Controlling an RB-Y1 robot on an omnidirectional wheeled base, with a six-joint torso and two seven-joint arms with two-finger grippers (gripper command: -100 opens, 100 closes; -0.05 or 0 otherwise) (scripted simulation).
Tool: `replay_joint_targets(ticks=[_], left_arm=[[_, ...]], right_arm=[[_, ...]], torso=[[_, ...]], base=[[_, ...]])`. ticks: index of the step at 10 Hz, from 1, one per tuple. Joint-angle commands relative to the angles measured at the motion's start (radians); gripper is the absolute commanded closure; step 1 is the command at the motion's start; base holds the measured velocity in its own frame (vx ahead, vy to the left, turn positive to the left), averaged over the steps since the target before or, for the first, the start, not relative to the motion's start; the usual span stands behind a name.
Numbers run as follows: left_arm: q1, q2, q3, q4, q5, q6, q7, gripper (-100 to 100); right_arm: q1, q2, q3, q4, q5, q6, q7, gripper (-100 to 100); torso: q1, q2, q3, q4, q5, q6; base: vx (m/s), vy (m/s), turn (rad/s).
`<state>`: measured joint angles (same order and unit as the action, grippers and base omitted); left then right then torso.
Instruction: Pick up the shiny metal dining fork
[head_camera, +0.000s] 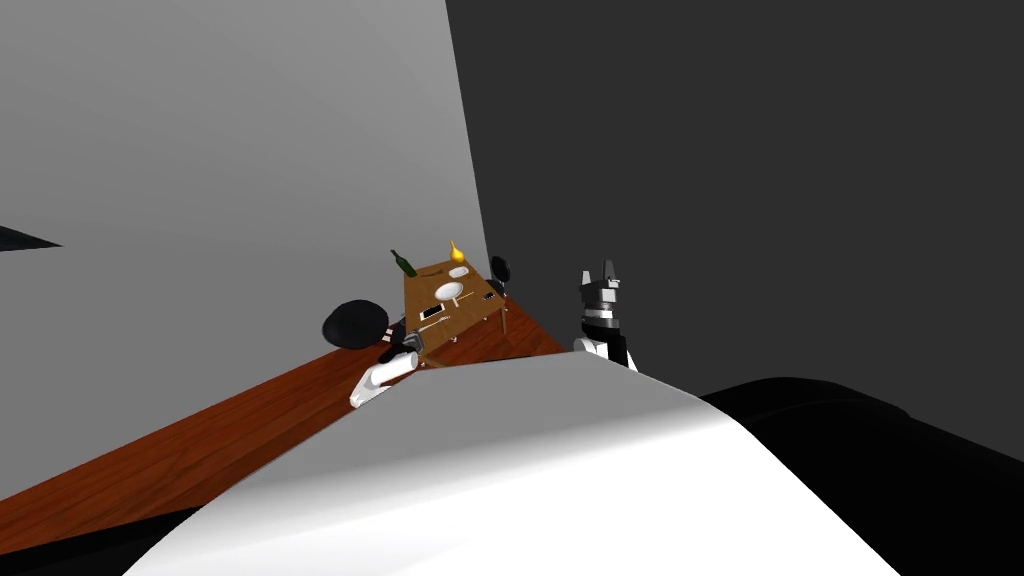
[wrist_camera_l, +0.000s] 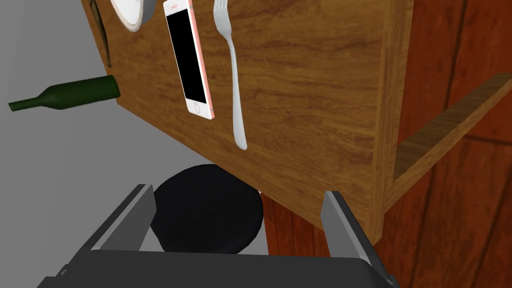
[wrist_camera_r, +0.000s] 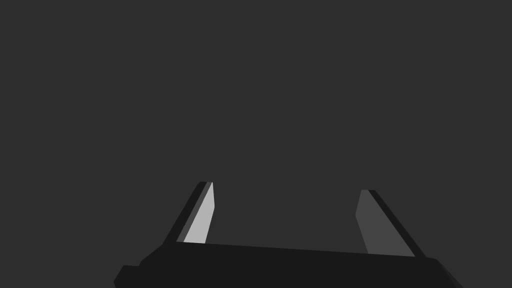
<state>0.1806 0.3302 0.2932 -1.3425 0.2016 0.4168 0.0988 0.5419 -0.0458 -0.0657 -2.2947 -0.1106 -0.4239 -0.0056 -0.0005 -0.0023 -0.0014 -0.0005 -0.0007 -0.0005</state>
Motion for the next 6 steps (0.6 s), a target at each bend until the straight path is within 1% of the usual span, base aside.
replay_joint_targets(ticks=[1,2,3,4,5,6], left_arm=[[-0.019,0.002,0.015,0.028,-0.009,0.050,0.006,-100],[-0.019,0.002,0.015,0.028,-0.009,0.057,0.006,-100],[-0.044,0.006,0.026,0.065,-0.016,0.093,0.011,-100],[-0.044,0.006,0.026,0.065,-0.016,0.098,0.011,-100],[-0.068,0.009,0.037,0.102,-0.024,0.135,0.015,-100],[-0.068,0.009,0.037,0.102,-0.024,0.138,0.015,-100]], right_arm=[[0.000,0.000,0.000,0.000,0.000,0.000,0.000,0],[0.000,0.000,0.000,0.000,0.000,0.000,0.000,0],[0.000,0.000,0.000,0.000,0.000,0.000,0.000,0],[0.000,0.000,0.000,0.000,0.000,0.000,0.000,0],[0.000,0.000,0.000,0.000,0.000,0.000,0.000,0],[0.000,0.000,0.000,0.000,0.000,0.000,0.000,0]], torso=[[0.000,0.000,0.000,0.000,0.000,0.000],[0.000,-0.001,0.000,0.000,0.000,0.000],[0.001,-0.001,0.000,0.000,0.000,0.000],[0.001,-0.001,-0.001,0.000,0.000,0.000],[0.001,-0.001,-0.001,0.000,0.000,0.000],[0.001,-0.002,-0.001,0.000,0.000,0.000]], base=[[0.056,-0.016,-0.041],[0.055,-0.007,-0.023],[0.064,0.003,-0.035],[0.062,0.004,-0.028],[0.080,0.001,-0.036],[0.065,0.002,-0.021]])
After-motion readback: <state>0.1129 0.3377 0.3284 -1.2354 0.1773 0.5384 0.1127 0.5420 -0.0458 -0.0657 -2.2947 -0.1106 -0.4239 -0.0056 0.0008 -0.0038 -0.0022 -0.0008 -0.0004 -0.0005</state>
